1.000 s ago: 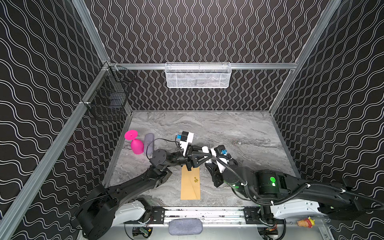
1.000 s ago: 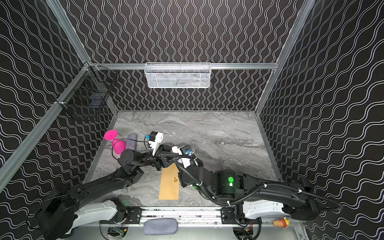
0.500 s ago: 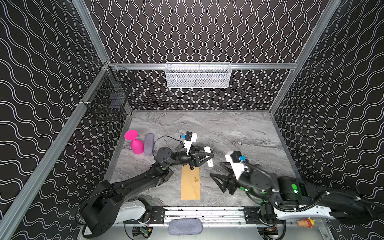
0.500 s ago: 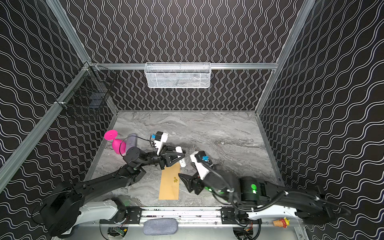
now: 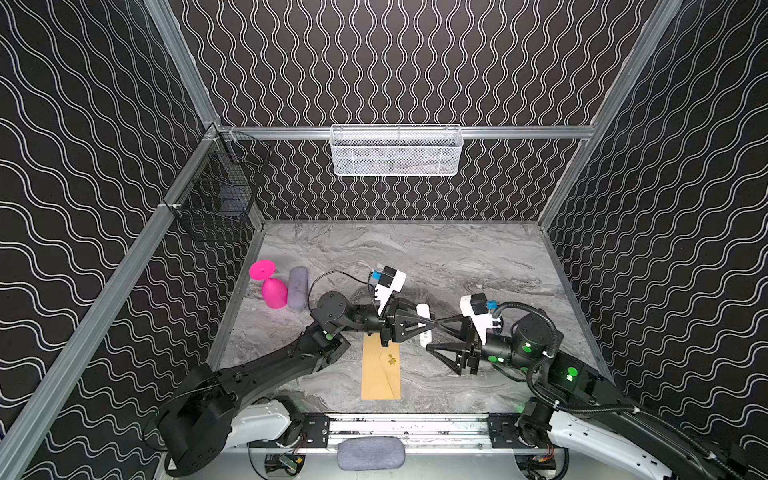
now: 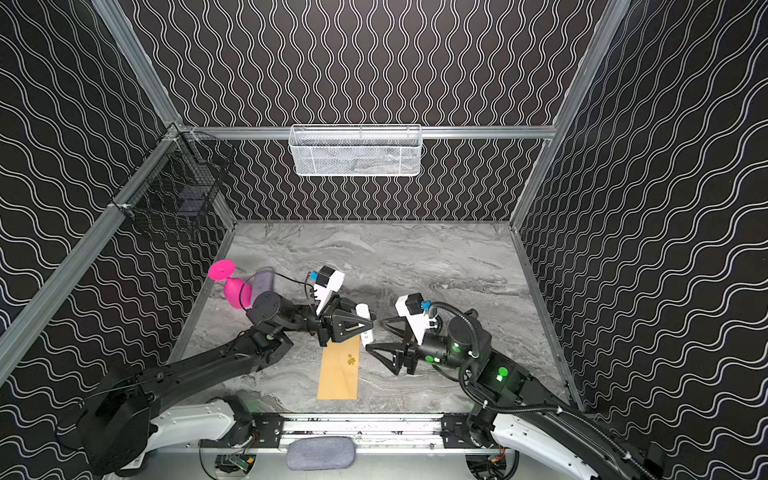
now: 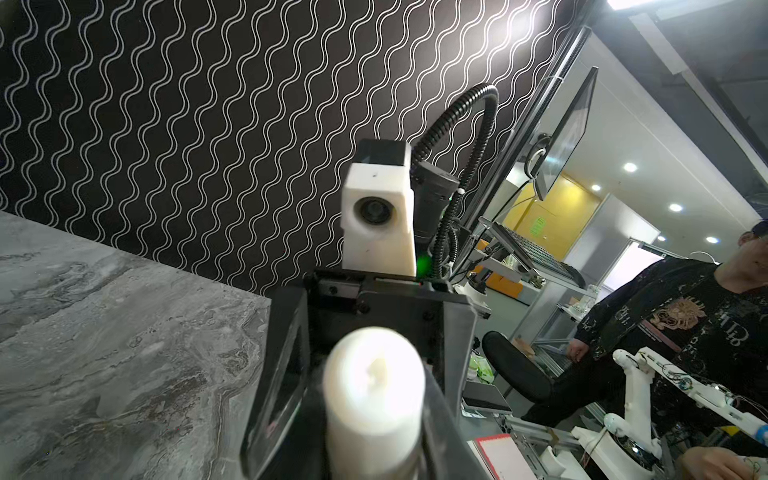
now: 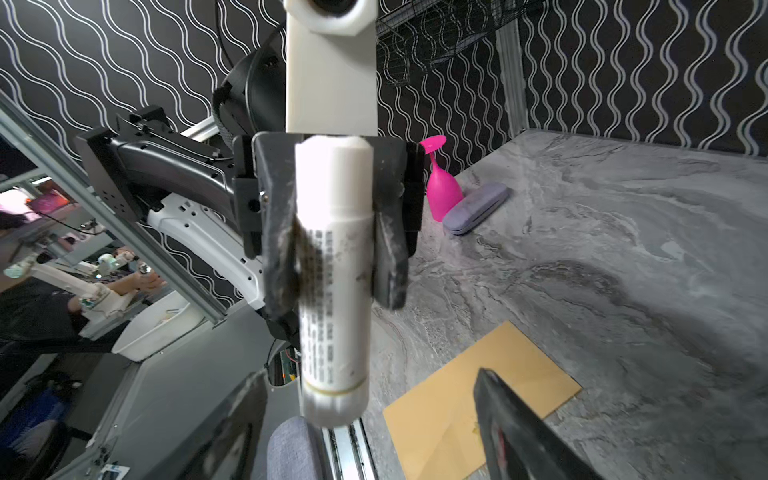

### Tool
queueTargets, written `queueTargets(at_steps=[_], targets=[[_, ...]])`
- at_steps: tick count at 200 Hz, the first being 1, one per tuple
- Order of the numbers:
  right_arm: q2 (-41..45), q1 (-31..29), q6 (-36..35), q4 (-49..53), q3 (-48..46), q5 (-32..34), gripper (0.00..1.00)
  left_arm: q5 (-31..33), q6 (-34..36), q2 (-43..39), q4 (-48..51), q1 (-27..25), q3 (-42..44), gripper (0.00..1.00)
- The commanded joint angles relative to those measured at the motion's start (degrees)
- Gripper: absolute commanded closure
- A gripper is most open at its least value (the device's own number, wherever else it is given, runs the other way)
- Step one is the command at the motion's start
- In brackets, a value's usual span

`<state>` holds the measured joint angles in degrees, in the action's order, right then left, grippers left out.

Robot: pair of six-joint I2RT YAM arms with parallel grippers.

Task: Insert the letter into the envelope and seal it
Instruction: 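Open the right gripper and pull it away from the glue stick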

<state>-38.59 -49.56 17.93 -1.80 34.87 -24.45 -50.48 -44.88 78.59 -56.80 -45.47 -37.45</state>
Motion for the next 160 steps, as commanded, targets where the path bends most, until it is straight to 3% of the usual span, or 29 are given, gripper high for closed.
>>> queueTargets(at_steps=[1, 46, 80, 114, 139, 160], targets=[[-1.9, 2.2, 4.2, -12.0, -1.4, -11.0, 0.26, -0.7, 0.1, 0.7, -1.2, -0.4, -1.2, 1.0], [-5.0, 4.8, 6.9, -18.2, -3.0, -18.4, 0.47, -1.3, -1.0, 2.4, -3.1, -0.7, -2.2, 1.0], [-5.7, 5.2, 6.8, -18.6, -3.1, -19.8, 0.64, -1.3, -0.4, 2.5, -2.2, -0.7, -2.5, 1.0], [-6.6, 5.2, 5.7, -17.4, -2.4, -20.4, 0.67, -1.2, 0.1, 2.7, -1.0, -0.7, -3.1, 1.0], [-6.4, 5.2, 4.9, -16.5, -2.1, -19.9, 0.77, -1.0, 1.0, 2.5, 1.2, -0.8, -3.7, 1.0], [-5.8, 5.2, 4.5, -16.0, -1.8, -18.6, 0.83, -0.9, 2.0, 1.9, 3.3, -0.8, -4.0, 0.83]])
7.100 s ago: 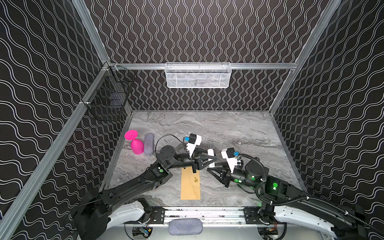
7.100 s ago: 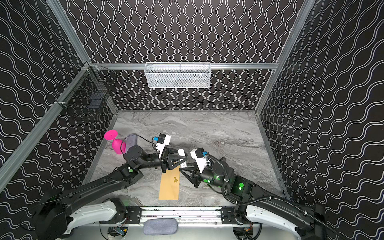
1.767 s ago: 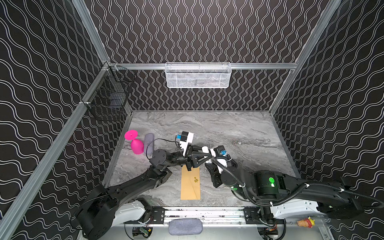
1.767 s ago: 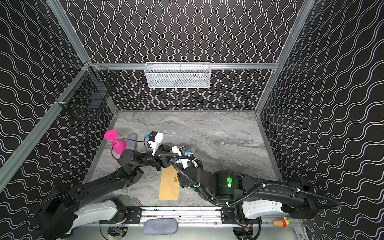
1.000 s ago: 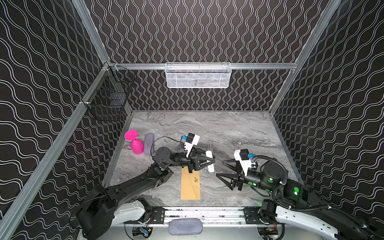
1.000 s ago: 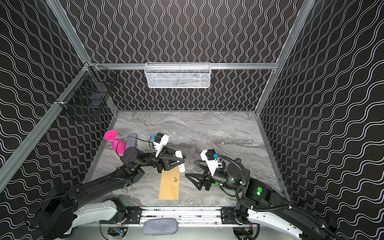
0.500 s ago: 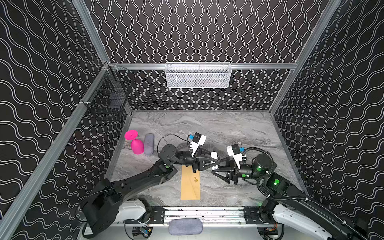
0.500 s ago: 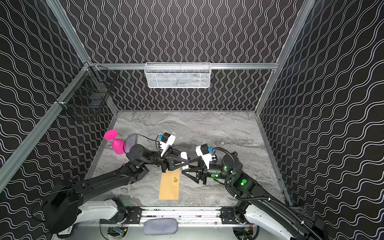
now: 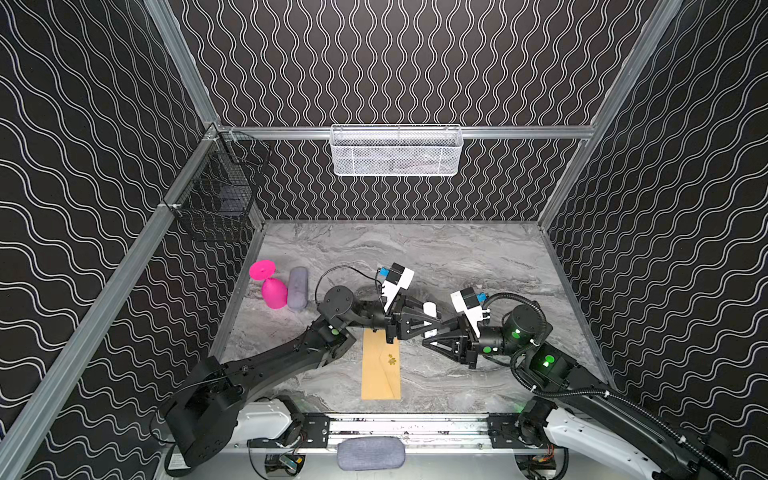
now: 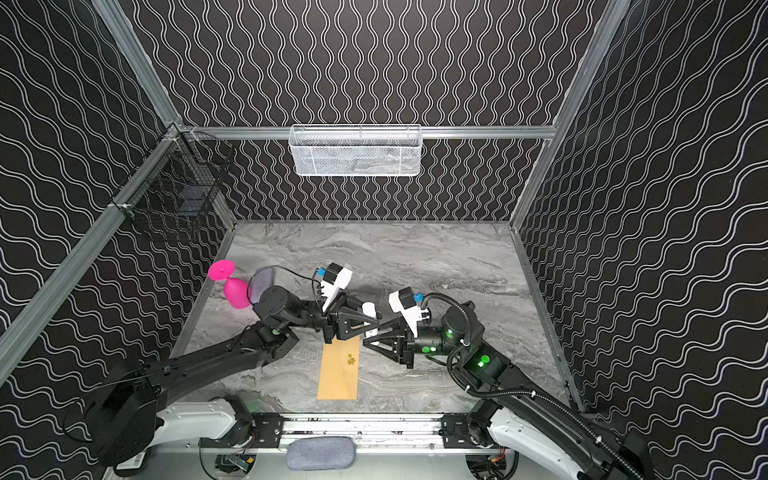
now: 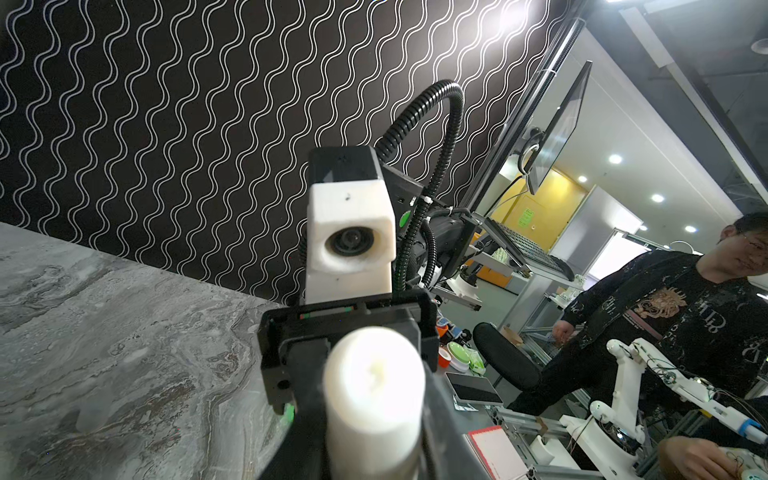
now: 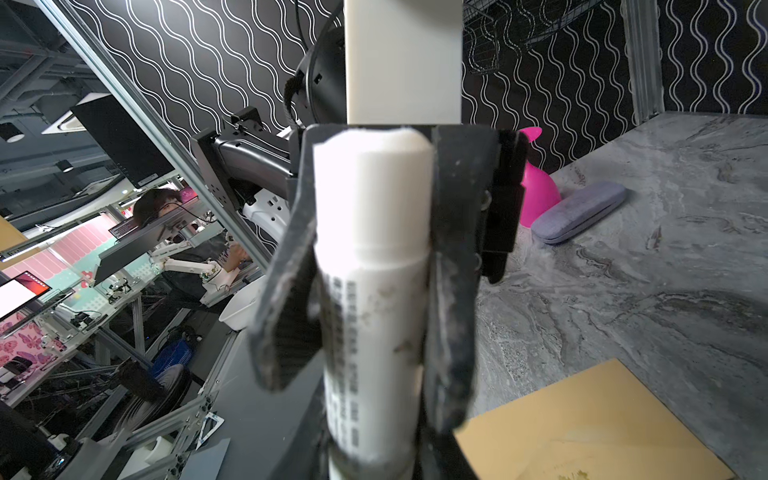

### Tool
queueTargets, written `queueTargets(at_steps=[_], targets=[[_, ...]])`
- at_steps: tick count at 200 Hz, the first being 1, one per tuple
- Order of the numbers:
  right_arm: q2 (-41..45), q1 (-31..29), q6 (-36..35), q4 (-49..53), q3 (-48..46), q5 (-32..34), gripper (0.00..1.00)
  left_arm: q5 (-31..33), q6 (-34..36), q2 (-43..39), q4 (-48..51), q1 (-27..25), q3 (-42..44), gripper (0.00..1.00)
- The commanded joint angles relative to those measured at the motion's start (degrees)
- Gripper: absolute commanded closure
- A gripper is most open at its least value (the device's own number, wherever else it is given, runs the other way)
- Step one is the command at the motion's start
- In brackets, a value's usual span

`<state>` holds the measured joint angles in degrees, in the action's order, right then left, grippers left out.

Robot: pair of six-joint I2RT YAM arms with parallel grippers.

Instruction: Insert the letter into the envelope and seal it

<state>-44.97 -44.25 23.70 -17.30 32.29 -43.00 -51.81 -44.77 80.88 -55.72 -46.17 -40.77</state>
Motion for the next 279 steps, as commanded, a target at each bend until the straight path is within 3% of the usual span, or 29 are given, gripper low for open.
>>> queueTargets(at_steps=[1, 13, 40, 73, 89, 161, 174, 196, 212, 238, 279], targets=[[0.6, -0.1, -1.3, -0.5, 0.8, -0.1, 0.84, 0.6, 2.0, -0.5, 2.3, -0.1, -0.7, 0.82], [0.8, -0.1, -1.6, -0.1, 1.1, 0.9, 0.89, 0.8, 2.6, -1.0, 3.4, -0.1, -0.6, 0.75], [0.7, -0.1, -2.2, 0.0, 1.8, 2.2, 0.91, 1.5, 4.2, -1.8, 5.5, -0.2, -0.3, 0.57], [0.4, -0.1, -4.0, 1.6, 3.0, 4.7, 0.93, 1.7, 3.3, -1.0, 3.8, -0.9, 0.4, 0.51], [0.3, -0.2, -4.7, 2.4, 3.2, 5.7, 0.94, 1.4, 2.9, -0.3, 3.0, -1.2, 0.3, 0.53], [0.1, -0.2, -5.5, 2.8, 3.0, 9.1, 0.92, 2.1, 4.1, -1.2, 4.2, -1.2, 1.3, 0.83], [0.2, -0.2, -5.3, 3.3, 3.0, 9.1, 0.86, 2.3, 5.4, -1.7, 6.4, -1.2, 1.2, 0.89], [2.2, -0.2, -6.4, 10.8, 4.7, 9.4, 0.44, 3.2, 11.4, -3.5, 15.5, -1.2, 0.4, 0.94], [5.0, -0.2, -7.5, 19.6, 6.5, 12.4, 0.31, 4.7, 18.8, -5.0, 26.3, -1.3, -1.1, 0.99], [7.2, -0.1, -10.7, 31.3, 11.2, 12.3, 0.27, 7.0, 27.7, -6.9, 38.7, -2.6, -3.4, 1.0], [1.3, -0.1, -15.8, 44.6, 21.4, 11.9, 0.31, 9.5, 36.5, -9.3, 50.0, -4.9, -6.0, 1.0]])
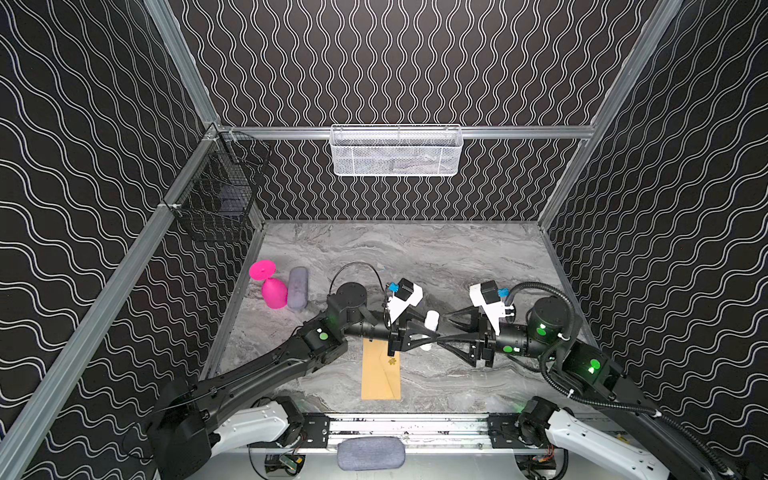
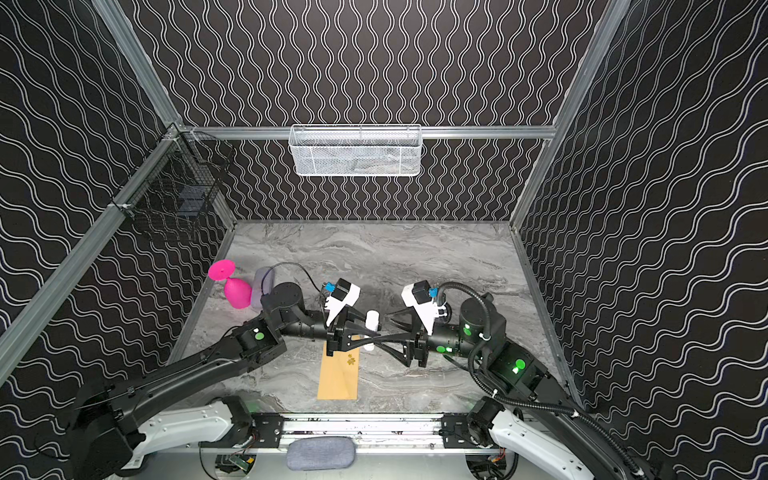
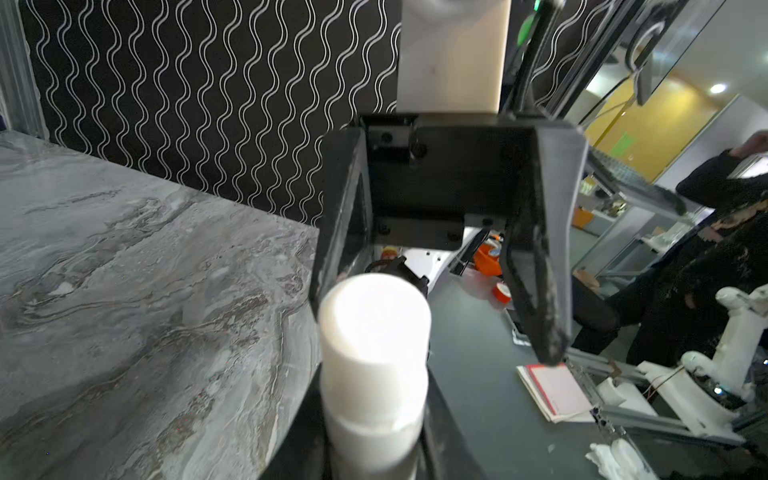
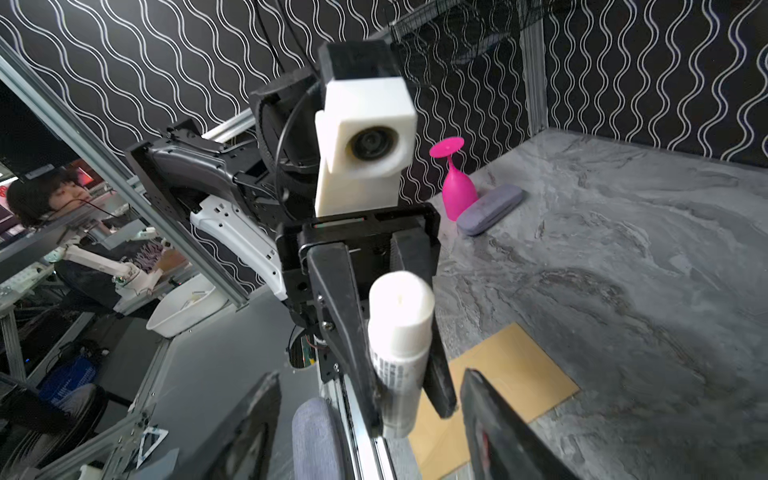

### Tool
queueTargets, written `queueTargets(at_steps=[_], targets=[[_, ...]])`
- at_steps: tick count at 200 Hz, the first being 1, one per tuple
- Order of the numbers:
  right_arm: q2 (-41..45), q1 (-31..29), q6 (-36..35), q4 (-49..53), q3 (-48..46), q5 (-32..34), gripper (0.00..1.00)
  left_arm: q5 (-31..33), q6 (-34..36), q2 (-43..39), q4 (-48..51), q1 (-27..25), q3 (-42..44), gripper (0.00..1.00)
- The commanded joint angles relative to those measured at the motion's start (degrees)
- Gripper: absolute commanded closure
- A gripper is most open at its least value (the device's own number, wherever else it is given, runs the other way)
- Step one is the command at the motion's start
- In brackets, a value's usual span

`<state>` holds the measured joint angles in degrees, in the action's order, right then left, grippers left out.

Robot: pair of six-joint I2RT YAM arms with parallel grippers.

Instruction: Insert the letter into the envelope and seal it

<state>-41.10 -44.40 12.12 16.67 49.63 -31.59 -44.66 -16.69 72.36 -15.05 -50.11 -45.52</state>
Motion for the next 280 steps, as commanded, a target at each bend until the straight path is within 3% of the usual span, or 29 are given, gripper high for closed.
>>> queueTargets(at_steps=[1, 36, 83, 114, 165, 215, 231, 280], targets=[[-2.6, 0.0, -4.3, 10.7, 4.3, 0.5, 0.32, 2.4, 8.5, -0.8, 9.5, -1.1, -1.3, 1.0], [-6.2, 0.0, -3.9, 10.3, 7.0, -0.9, 0.33, 3.1, 11.1, -1.2, 12.3, -2.9, -2.5, 1.0], [-9.6, -0.1, -2.8, 8.7, 7.1, -6.6, 0.49, 2.9, 12.7, -1.0, 14.0, -3.4, -3.4, 1.0], [-10.1, -0.1, -2.3, 8.2, 6.5, -7.7, 0.55, 2.8, 12.9, -1.1, 14.3, -3.4, -3.4, 1.0], [-10.4, -0.2, -2.2, 7.4, 5.6, -8.5, 0.54, 2.3, 12.6, -1.0, 13.9, -3.4, -3.6, 1.0], [-9.9, -0.2, -1.8, 6.5, 5.0, -8.1, 0.67, 2.9, 12.8, -1.2, 14.5, -3.6, -3.7, 0.98], [-9.6, -0.1, -1.0, 5.9, 4.5, -7.8, 0.69, 3.4, 12.9, -1.3, 14.7, -3.7, -3.7, 0.91], [-7.1, -0.1, 4.7, 0.2, 0.5, -5.0, 0.77, 6.7, 11.4, -3.2, 13.8, -3.7, -2.2, 0.49]])
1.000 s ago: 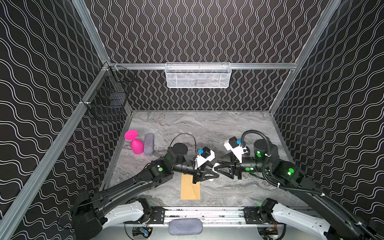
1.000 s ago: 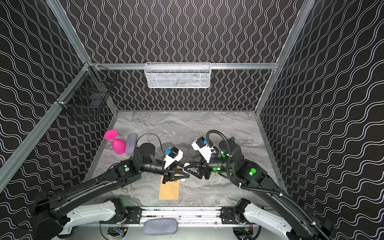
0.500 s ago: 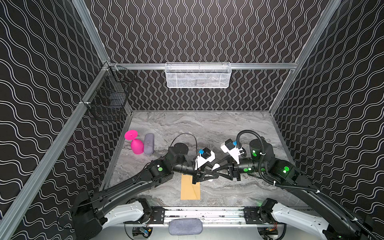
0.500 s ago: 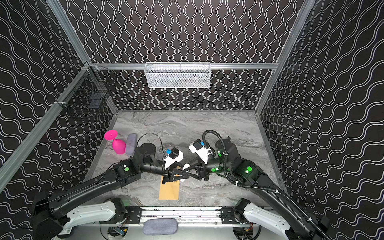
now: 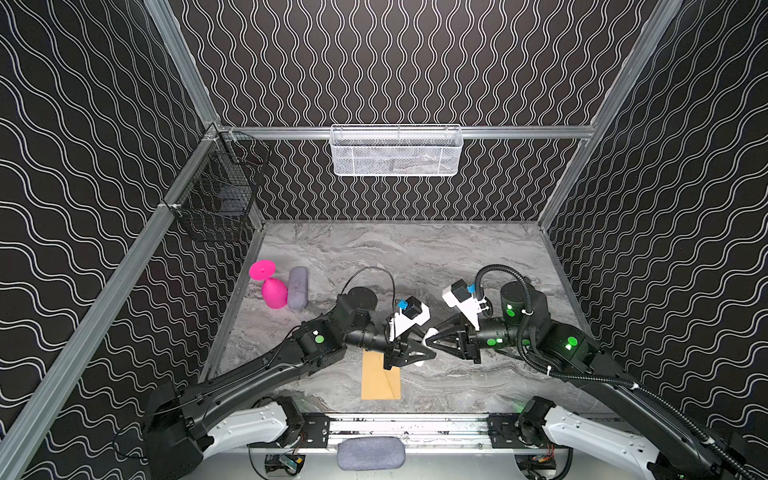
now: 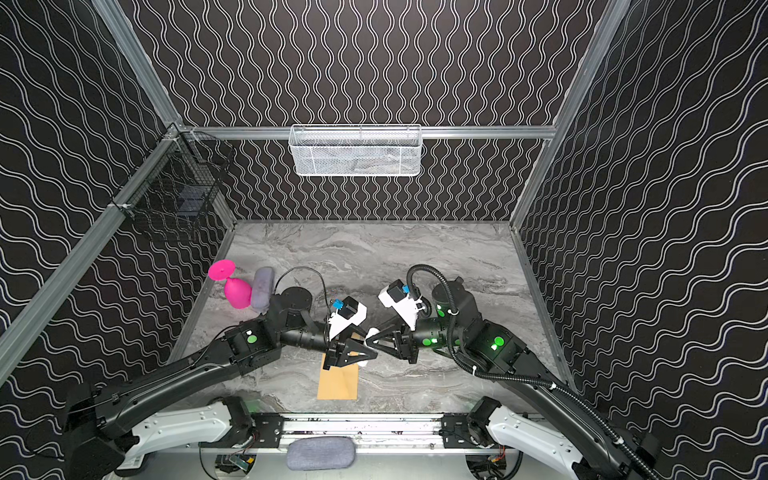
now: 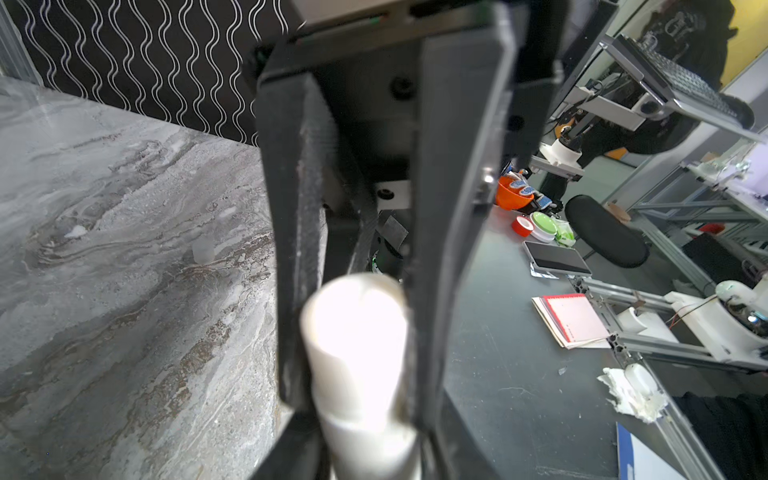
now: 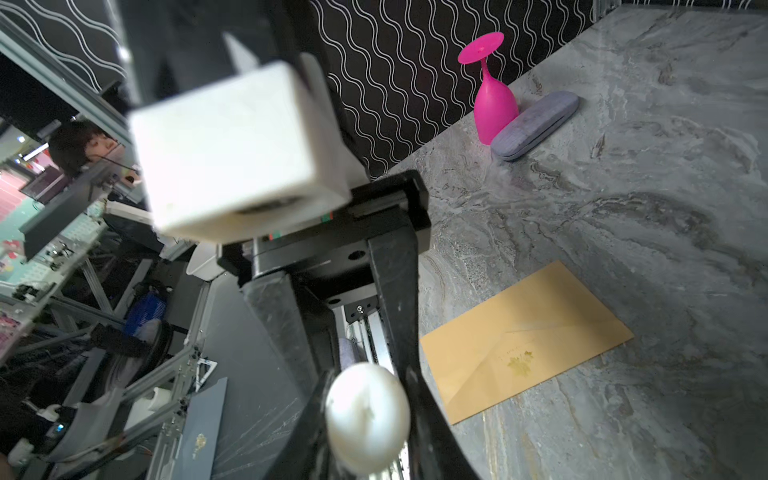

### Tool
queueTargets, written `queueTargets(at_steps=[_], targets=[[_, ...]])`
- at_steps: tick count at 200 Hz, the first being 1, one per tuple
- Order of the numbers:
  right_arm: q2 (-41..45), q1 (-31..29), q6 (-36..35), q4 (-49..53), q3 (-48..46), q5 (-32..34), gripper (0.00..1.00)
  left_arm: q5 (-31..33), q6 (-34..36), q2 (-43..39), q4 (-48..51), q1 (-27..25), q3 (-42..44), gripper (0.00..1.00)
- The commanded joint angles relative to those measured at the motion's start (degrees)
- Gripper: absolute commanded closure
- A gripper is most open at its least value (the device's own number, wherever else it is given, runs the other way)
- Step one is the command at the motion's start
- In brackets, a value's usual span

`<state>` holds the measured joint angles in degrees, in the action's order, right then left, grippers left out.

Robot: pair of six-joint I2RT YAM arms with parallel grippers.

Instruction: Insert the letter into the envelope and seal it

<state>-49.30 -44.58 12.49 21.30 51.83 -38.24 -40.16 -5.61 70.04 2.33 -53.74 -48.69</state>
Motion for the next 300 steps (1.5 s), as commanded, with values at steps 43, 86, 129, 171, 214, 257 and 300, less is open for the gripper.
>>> queueTargets(at_steps=[43, 86, 129, 171, 214, 257, 300], targets=[[5.7, 0.0, 8.8, -9.8, -5.4, 8.3, 0.79, 4.2, -8.1, -2.4, -16.2, 0.0, 8.3, 0.34], [5.9, 0.0, 10.1, -12.3, -7.6, 7.7, 0.79, 5.5, -7.7, -1.5, -15.6, 0.0, 7.9, 0.42], [6.1, 0.0, 10.1, -12.2, -7.6, 7.9, 0.79, 5.0, -7.0, -1.1, -14.9, 0.0, 7.6, 0.61], [6.0, 0.1, 10.3, -12.5, -7.7, 8.1, 0.79, 5.2, -6.9, -1.4, -15.1, 0.0, 8.1, 0.63], [5.7, 0.0, 10.0, -12.4, -7.7, 8.1, 0.78, 6.0, -6.1, -2.0, -13.4, 0.0, 7.8, 0.77], [5.3, 0.0, 10.0, -11.6, -7.8, 8.5, 0.7, 7.8, -5.4, -2.9, -11.1, 0.0, 7.8, 0.85], [7.6, 0.2, 9.3, -1.1, -6.4, 28.3, 0.24, 12.9, -7.5, -4.0, -13.5, 0.0, 11.3, 0.96]])
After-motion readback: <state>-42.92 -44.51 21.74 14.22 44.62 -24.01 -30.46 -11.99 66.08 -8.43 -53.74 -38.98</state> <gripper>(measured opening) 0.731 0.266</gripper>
